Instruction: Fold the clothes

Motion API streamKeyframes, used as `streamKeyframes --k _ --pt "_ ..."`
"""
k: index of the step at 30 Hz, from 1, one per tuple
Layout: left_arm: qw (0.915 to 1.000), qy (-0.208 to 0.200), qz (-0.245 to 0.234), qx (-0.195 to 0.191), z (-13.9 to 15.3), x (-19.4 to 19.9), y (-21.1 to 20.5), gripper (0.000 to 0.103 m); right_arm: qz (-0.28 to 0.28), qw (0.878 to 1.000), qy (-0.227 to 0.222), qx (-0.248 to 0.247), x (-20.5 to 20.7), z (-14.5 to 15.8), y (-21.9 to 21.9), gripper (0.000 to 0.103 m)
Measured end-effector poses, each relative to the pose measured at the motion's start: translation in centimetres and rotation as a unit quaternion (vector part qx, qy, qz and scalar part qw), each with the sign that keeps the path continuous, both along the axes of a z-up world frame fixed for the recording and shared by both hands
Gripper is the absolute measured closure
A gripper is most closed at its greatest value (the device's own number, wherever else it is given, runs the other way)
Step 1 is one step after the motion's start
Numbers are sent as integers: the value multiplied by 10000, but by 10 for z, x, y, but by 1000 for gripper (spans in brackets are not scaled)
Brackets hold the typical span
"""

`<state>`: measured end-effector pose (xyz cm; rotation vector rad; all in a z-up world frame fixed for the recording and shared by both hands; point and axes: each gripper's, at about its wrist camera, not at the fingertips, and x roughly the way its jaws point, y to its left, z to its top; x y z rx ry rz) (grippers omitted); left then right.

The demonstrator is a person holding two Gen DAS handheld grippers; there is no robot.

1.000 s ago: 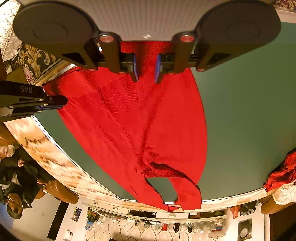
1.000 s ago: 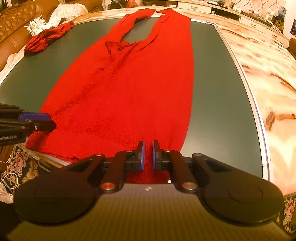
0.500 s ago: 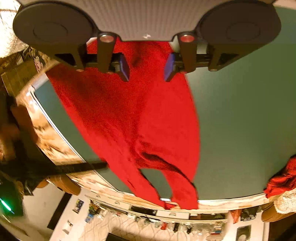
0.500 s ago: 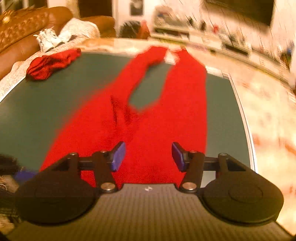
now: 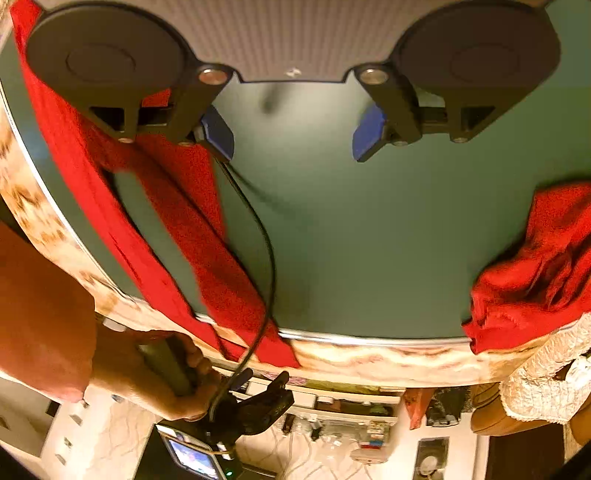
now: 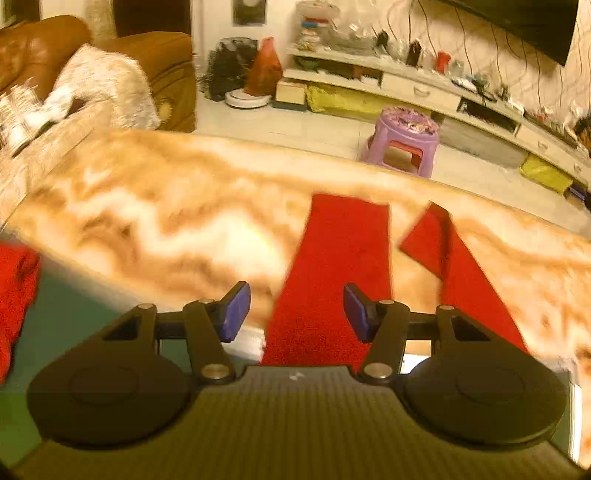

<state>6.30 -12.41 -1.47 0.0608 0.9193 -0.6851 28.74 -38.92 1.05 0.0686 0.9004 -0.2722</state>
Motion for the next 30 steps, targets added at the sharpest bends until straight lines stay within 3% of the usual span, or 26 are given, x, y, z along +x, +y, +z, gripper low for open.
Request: streamKeyframes --k 4,8,11,13,16,19,20,22,27,30 --pt "9998 0 126 -150 -6 32 -1 25 -156 9993 330 -86 45 -28 -5 40" --pt "9997 -91 34 -231 -16 46 -6 24 -255 9986 441 140 58 -43 -16 40" --pt "9993 -58 -59 -373 -18 49 -6 24 -153 9987 466 151 64 -44 -20 53" --pt "9988 -41 -132 -465 -17 46 -2 23 -148 9982 542 196 67 -47 -23 68" --pt "9973 -35 -167 -719 -14 42 4 18 -197 9975 628 260 73 -57 -28 71" --pt "9974 -54 -157 -697 -17 42 4 18 -293 9972 613 310 76 -65 -31 73" --pt "9977 -33 -163 -662 -20 42 3 18 -351 9970 608 334 76 -65 -31 74" --pt "9978 -66 -200 -629 -21 41 2 15 -397 9967 677 214 77 -65 -29 94" --pt "9976 -105 -246 -635 -23 41 1 15 -585 9967 526 182 69 -50 -24 100" --pt "9967 -27 -179 -792 -24 46 6 15 -228 9982 207 507 59 -18 -6 100"
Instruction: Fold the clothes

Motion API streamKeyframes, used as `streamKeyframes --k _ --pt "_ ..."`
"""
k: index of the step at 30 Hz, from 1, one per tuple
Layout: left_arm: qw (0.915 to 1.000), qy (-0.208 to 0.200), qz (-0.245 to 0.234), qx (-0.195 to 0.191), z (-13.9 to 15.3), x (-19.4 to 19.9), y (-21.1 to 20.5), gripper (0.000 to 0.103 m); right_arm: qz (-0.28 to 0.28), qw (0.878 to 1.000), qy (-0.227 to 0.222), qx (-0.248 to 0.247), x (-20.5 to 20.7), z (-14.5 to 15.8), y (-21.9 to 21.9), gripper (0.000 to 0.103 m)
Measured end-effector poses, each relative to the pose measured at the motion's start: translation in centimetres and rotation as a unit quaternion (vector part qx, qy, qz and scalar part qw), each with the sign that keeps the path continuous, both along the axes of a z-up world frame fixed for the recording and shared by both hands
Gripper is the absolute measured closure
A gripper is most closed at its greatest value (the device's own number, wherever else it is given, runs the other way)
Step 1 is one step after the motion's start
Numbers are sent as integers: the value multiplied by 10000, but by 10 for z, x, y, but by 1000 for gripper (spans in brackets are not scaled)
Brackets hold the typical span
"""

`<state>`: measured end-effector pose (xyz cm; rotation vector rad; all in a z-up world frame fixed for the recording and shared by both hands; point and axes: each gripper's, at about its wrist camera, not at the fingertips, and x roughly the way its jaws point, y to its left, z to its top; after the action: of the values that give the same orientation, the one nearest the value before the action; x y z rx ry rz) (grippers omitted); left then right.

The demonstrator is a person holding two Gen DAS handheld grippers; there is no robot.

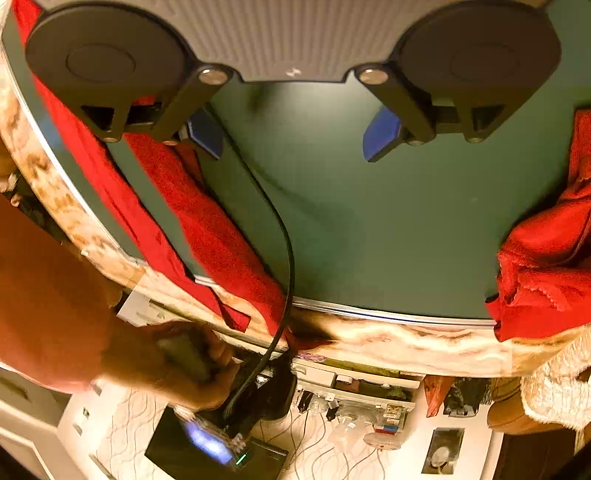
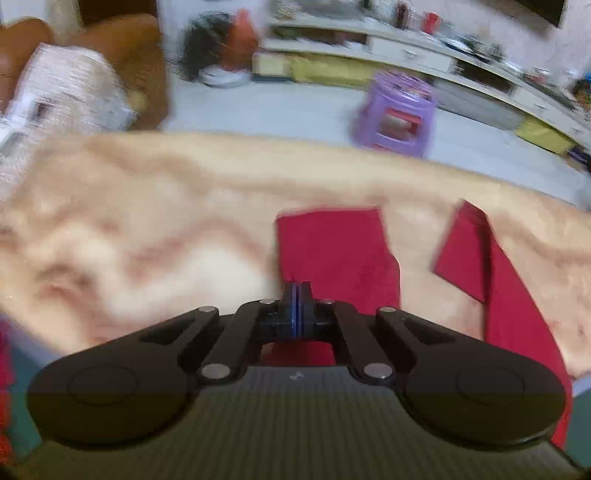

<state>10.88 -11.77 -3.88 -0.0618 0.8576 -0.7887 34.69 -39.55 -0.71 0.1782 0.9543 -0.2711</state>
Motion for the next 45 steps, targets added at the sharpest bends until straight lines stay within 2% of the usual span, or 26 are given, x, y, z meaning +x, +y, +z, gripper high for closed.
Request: streamKeyframes --k 6,9,10,11,13,15,16,21,23,24,26,27,28,31,33,39,41,43,45 --pt "10000 -56 72 30 0 1 2 15 697 9915 -861 686 -24 83 20 100" --pt "9999 -74 94 61 0 -1 1 15 375 9875 -1132 1031 -29 94 -11 100" --pt "9999 -85 98 69 0 -1 1 15 93 9877 -1083 1126 -28 87 -30 99" --pt "9999 -100 92 80 0 -2 0 15 -198 9910 -887 987 -25 73 -45 99" --pt "9998 -137 76 108 0 -2 -1 15 -648 9959 -406 492 -24 42 -65 91" --pt "9997 -159 87 142 1 -3 -2 15 -1008 9948 -21 103 -28 10 -82 91" --pt "9997 -167 97 158 1 -4 -3 15 -992 9949 -78 178 -34 1 -86 91" --pt "9996 -204 118 183 0 -6 -8 14 -574 9962 -513 416 -47 -3 -85 91" --pt "9994 -251 91 228 0 -7 -9 13 -359 9970 -470 507 -37 -2 -71 89" --pt "9993 -275 79 251 0 -8 -9 13 -253 9972 -444 549 -32 -2 -64 85" --pt "9993 -289 53 246 0 -8 -8 13 -84 9981 -284 545 -19 -9 -41 69" --pt "9993 -287 43 236 0 -8 -8 13 -44 9985 -124 541 -14 -12 -28 56" --pt "9993 -281 39 223 0 -7 -7 13 -2 9988 87 484 -8 -18 -17 53" --pt "9994 -255 40 209 0 -7 -7 13 154 9989 441 -16 3 -27 9 53" --pt "9994 -248 38 221 1 -7 -7 13 200 9982 522 -202 5 -31 18 53" --pt "9998 -148 -4 117 1 -6 -5 13 -61 9978 608 -256 17 -46 20 53" --pt "9998 -145 -5 105 1 -6 -5 13 -149 9990 422 -94 18 -49 16 62" --pt "9999 -130 2 93 1 -6 -5 13 -86 9992 361 -165 18 -50 18 88" --pt "9999 -125 -3 91 1 -6 -5 13 -135 9989 407 -196 19 -51 18 97"
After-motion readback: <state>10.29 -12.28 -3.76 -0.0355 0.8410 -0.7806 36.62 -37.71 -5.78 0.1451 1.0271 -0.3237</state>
